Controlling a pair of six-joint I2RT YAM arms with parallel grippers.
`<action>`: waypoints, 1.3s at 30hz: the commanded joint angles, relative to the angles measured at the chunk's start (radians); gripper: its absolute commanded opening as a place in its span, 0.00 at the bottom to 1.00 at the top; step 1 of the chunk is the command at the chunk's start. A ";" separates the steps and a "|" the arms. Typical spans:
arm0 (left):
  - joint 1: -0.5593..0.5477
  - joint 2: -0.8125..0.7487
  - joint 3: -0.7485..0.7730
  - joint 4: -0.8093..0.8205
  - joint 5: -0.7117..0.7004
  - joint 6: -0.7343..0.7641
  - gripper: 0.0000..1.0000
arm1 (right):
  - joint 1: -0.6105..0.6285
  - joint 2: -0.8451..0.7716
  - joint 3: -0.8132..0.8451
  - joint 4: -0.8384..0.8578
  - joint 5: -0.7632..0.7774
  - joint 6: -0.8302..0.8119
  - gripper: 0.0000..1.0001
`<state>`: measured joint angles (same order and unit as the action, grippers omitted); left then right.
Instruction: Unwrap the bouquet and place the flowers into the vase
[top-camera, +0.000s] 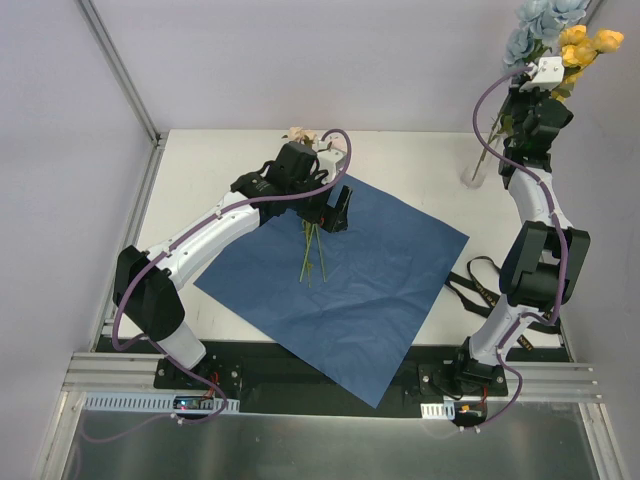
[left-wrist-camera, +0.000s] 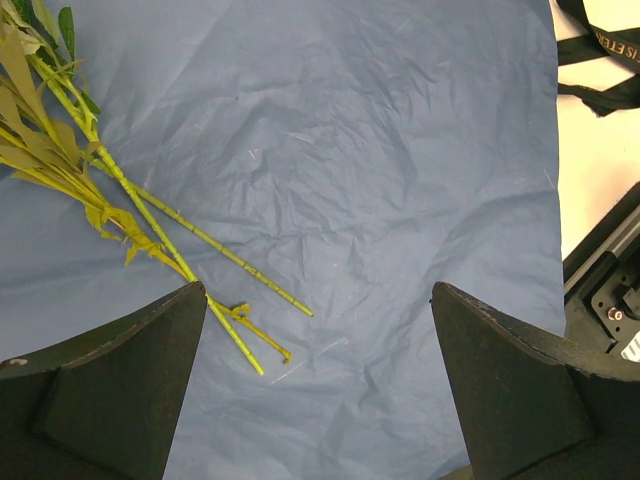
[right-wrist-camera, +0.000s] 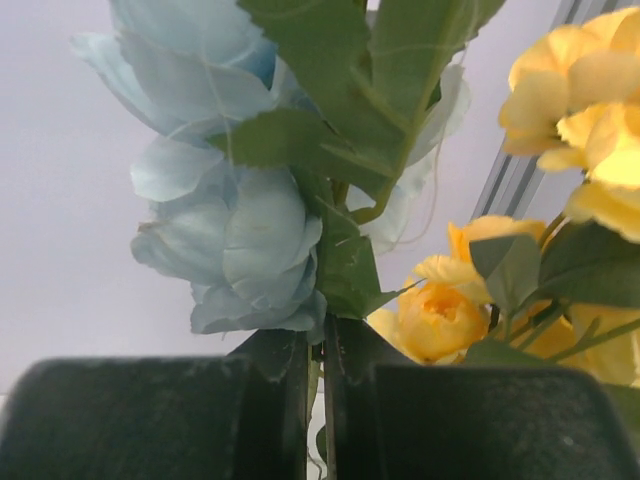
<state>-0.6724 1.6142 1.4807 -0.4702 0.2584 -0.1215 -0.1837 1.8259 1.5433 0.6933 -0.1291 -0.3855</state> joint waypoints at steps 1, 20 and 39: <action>0.004 0.001 0.030 0.002 0.044 -0.013 0.94 | -0.025 -0.045 -0.015 0.120 -0.069 0.014 0.06; -0.006 -0.010 0.024 0.012 0.067 -0.015 0.95 | -0.043 -0.028 -0.155 0.163 -0.087 0.043 0.15; -0.053 -0.053 0.018 0.012 0.038 -0.004 0.95 | -0.028 -0.103 -0.218 -0.060 -0.030 0.060 0.55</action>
<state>-0.7082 1.6173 1.4807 -0.4690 0.3042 -0.1295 -0.2192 1.8179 1.3113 0.7155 -0.1898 -0.3386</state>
